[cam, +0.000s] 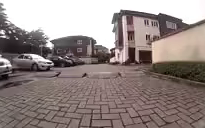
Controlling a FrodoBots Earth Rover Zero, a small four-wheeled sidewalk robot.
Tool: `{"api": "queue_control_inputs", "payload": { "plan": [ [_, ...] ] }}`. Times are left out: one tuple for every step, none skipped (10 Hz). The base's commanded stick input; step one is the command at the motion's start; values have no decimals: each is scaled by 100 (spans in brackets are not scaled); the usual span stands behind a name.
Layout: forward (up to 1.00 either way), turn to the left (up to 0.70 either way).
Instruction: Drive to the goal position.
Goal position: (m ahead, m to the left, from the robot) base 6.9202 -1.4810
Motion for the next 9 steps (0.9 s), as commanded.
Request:
{"api": "queue_control_inputs", "payload": {
  "plan": [
    [50,0],
    [50,0],
    [50,0],
    [50,0],
    [50,0],
    [50,0],
    [50,0],
    [50,0],
    [50,0]
  ]
}}
